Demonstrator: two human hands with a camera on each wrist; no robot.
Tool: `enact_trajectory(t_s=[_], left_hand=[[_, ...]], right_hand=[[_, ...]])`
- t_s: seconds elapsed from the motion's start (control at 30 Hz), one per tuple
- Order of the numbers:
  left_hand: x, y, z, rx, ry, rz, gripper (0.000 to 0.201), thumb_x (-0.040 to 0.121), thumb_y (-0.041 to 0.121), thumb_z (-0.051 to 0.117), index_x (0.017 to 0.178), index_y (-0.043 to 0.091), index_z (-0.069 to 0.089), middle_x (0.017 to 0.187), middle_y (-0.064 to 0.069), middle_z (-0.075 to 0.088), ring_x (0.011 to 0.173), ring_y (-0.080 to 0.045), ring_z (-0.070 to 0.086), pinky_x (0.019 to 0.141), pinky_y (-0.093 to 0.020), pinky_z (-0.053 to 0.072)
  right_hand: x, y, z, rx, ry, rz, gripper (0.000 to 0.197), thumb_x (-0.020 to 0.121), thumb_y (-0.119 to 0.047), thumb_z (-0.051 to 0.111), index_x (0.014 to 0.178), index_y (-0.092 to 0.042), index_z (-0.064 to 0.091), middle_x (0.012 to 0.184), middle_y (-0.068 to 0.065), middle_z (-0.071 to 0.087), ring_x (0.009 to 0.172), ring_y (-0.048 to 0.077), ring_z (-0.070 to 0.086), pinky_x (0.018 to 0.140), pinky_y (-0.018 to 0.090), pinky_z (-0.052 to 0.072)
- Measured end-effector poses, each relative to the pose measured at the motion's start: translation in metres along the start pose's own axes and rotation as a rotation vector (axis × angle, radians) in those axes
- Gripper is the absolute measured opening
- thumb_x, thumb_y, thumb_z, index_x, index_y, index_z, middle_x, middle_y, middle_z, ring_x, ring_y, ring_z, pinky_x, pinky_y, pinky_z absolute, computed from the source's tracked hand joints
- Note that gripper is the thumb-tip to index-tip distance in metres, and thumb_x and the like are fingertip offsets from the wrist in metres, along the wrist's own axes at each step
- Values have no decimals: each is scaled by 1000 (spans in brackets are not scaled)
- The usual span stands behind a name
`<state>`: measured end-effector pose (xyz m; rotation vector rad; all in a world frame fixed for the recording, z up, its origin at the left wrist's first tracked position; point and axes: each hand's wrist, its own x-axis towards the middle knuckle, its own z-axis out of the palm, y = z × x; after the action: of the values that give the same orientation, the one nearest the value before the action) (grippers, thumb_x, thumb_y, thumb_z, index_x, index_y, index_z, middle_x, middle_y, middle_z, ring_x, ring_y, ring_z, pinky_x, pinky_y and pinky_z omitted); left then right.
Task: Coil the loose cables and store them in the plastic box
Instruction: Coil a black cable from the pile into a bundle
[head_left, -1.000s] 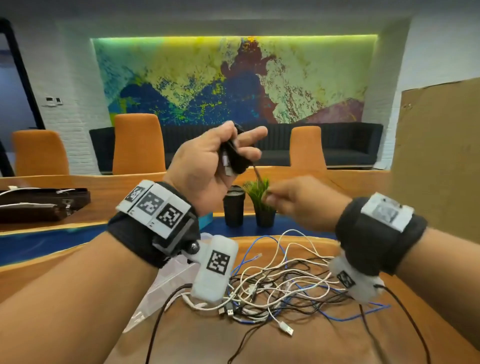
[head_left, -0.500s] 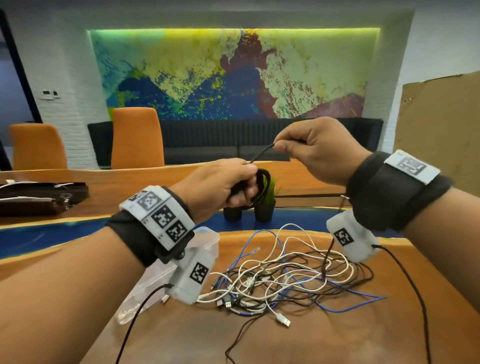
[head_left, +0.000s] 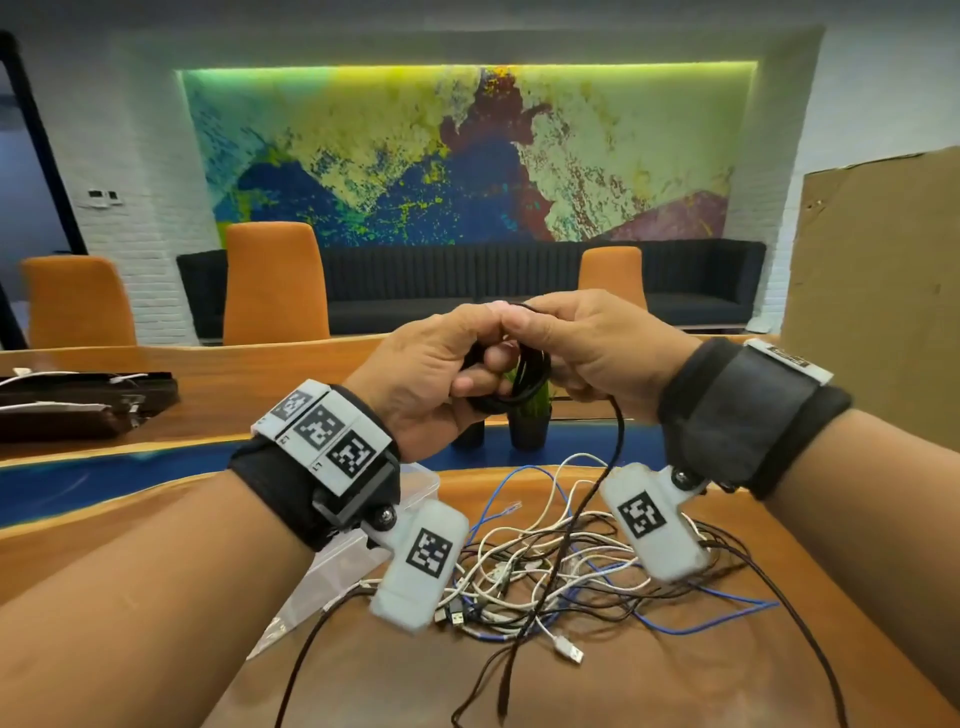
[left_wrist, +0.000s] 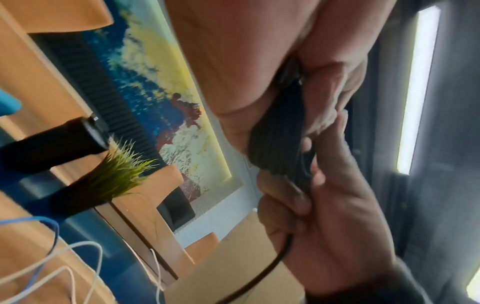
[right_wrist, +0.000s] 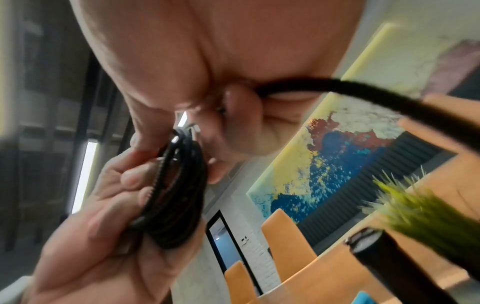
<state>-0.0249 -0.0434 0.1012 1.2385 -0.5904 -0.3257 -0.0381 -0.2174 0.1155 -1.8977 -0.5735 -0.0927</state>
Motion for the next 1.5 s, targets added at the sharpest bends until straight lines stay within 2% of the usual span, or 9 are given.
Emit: enact_trajectory(t_s=[0.23, 0.3, 0.47, 0.6, 0.73, 0.9, 1.17, 1.37, 1.5], left_hand=[[0, -6, -6, 410, 62, 46, 26, 103, 25, 45, 86, 7, 55, 69, -3, 57, 59, -13, 57, 66, -25, 52], [2, -9, -8, 649, 162, 114, 26, 103, 24, 47, 90, 5, 58, 69, -3, 60, 57, -5, 58, 61, -18, 50], [11, -20, 3, 567, 379, 137, 23, 103, 25, 48, 93, 6, 57, 67, -3, 56, 67, -19, 57, 70, -38, 53], [12, -12, 14, -205, 239, 21, 15, 105, 25, 41, 105, 11, 48, 61, 1, 40, 55, -13, 42, 64, -30, 47], [12, -8, 11, -337, 118, -60, 21, 101, 23, 34, 109, 8, 45, 56, 4, 33, 53, -12, 35, 60, -28, 40], [14, -18, 17, 131, 191, 7, 18, 102, 19, 39, 89, 15, 50, 52, 5, 39, 49, -11, 35, 56, -28, 38], [18, -23, 1, 163, 231, 68, 17, 104, 16, 41, 87, 17, 43, 57, 3, 37, 51, -10, 36, 53, -26, 38], [24, -35, 4, 368, 224, 134, 8, 103, 16, 45, 97, 12, 49, 65, -3, 47, 50, -9, 41, 49, -25, 36], [27, -39, -5, 297, 229, 82, 15, 104, 20, 44, 111, 8, 51, 69, -1, 52, 56, -9, 45, 54, -26, 43]], right_hand=[[-4, 9, 6, -235, 92, -33, 10, 97, -10, 57, 98, 0, 58, 79, 8, 62, 66, 9, 60, 65, 29, 54], [-1, 15, 5, -444, 156, -57, 7, 94, -16, 60, 98, -10, 61, 89, 8, 67, 83, 23, 64, 82, 50, 55], [4, 13, 9, -580, 196, -120, 29, 95, -10, 55, 122, -18, 57, 110, 0, 65, 103, 17, 61, 94, 43, 50], [2, 14, 10, -135, 190, -181, 44, 95, 9, 45, 136, -8, 51, 95, 3, 61, 75, 10, 57, 73, 25, 53], [-11, 18, 8, 323, 100, -88, 42, 100, 0, 42, 137, -18, 52, 76, 7, 51, 44, 6, 36, 37, 16, 24], [-4, 23, 4, 34, 201, -135, 37, 99, -12, 53, 136, -13, 55, 92, 3, 65, 68, 2, 59, 65, 22, 58], [-11, 36, -5, -1, 245, -54, 24, 100, -19, 52, 115, -11, 69, 73, 4, 63, 45, 6, 39, 39, 15, 30], [2, 33, -2, -180, 108, -105, 28, 102, -15, 47, 115, 2, 66, 98, 26, 70, 88, 38, 68, 80, 43, 58], [4, 40, 0, -293, 136, -179, 26, 99, -4, 49, 119, -1, 65, 94, 22, 70, 78, 26, 65, 79, 33, 57]])
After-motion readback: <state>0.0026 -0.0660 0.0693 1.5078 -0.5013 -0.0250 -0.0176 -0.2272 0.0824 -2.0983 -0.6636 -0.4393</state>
